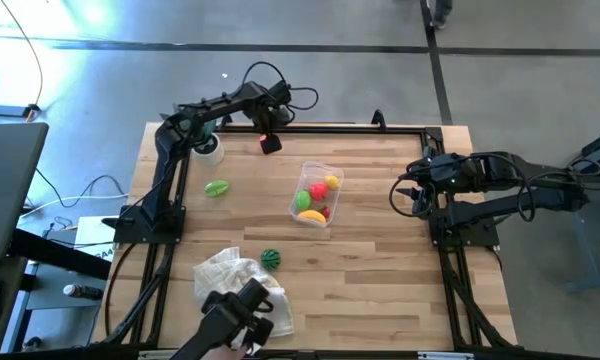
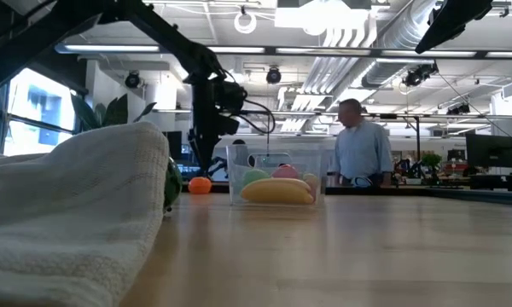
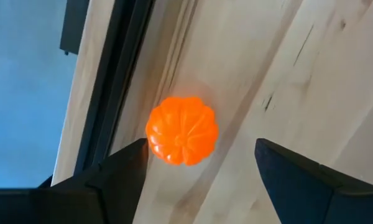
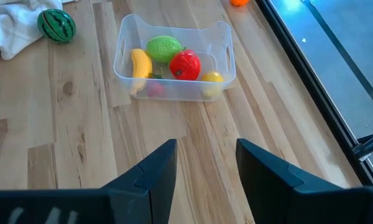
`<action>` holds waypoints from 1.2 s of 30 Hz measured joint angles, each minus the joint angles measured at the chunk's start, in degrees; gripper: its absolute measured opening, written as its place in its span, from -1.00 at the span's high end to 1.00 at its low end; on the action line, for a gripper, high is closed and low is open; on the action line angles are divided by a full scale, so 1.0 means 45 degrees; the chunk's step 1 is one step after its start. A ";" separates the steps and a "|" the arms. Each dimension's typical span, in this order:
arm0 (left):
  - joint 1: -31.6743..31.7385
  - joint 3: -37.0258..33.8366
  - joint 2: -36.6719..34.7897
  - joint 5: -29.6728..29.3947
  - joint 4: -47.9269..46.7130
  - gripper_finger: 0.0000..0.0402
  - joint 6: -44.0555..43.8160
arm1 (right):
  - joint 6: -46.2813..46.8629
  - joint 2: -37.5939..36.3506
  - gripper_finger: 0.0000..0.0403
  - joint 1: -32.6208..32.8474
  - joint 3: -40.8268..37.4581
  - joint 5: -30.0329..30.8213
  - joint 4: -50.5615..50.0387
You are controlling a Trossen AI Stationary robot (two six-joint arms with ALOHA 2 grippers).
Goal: Pick and placing Produce into tupperware
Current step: Put the orange pumpkin into the transparent bin
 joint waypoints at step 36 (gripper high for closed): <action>0.0092 -0.0001 0.1031 -0.0952 0.0445 -0.40 -0.0946 | 0.0005 -0.0005 0.22 0.0000 0.0000 0.0005 0.0000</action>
